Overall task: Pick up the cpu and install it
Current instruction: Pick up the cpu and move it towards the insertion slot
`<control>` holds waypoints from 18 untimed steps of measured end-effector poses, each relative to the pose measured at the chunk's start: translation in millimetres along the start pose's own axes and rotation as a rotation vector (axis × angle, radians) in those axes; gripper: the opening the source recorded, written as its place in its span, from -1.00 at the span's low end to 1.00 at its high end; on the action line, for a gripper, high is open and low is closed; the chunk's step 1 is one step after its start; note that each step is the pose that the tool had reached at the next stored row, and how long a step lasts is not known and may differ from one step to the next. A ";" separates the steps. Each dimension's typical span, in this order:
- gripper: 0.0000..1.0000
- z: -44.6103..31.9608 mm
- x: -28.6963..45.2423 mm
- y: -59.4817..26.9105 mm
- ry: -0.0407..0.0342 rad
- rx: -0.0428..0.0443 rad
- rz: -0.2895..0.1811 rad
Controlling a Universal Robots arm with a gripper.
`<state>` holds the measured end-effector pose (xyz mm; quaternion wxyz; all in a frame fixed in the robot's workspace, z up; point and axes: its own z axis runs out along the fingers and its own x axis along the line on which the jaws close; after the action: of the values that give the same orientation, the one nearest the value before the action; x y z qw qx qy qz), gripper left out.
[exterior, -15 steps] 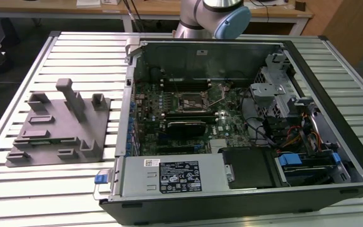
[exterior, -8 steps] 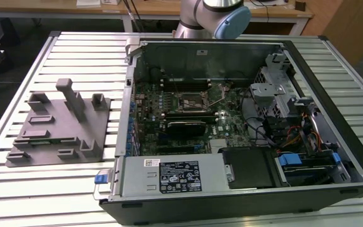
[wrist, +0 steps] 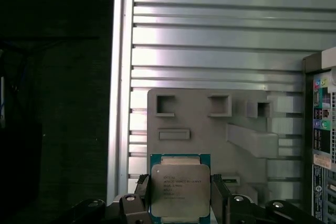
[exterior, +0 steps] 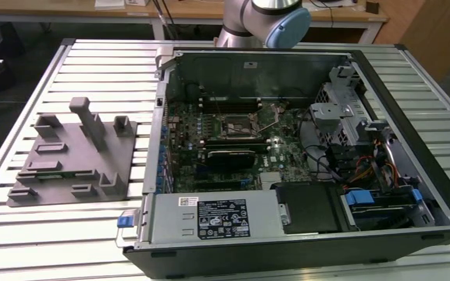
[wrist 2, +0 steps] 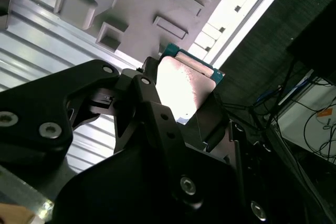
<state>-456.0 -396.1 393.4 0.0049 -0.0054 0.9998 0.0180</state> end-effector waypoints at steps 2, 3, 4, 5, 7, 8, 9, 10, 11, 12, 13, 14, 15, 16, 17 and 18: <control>0.08 -1.0 0.0 0.1 -0.0001 0.0000 0.000; 0.08 -1.5 0.0 0.1 -0.0001 0.0000 0.000; 0.08 -2.0 0.0 0.1 -0.0001 0.0000 0.000; 0.08 -2.5 0.0 0.2 0.0000 0.0000 0.000; 0.08 -3.4 0.0 0.2 0.0000 0.0000 0.000; 0.08 -3.9 0.0 0.3 0.0000 0.0000 0.000; 0.08 -4.3 0.0 0.3 0.0000 0.0000 0.000; 0.08 -4.6 0.0 0.3 0.0000 0.0000 0.000; 0.08 -5.0 0.0 0.4 0.0000 0.0000 0.000; 0.08 -5.4 -0.1 0.4 0.0000 0.0000 0.000; 0.08 -5.8 -0.1 0.4 0.0000 0.0000 0.000; 0.08 -6.2 -0.1 0.5 0.0000 0.0000 0.000; 0.08 -6.6 -0.1 0.5 -0.0001 0.0000 0.000; 0.08 -7.0 -0.1 0.5 0.0000 0.0000 0.000; 0.08 -7.3 -0.1 0.6 0.0000 0.0000 0.000; 0.08 -7.7 -0.1 0.6 0.0000 0.0000 0.000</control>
<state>-456.0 -395.8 401.1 0.0049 -0.0054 0.9998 0.0180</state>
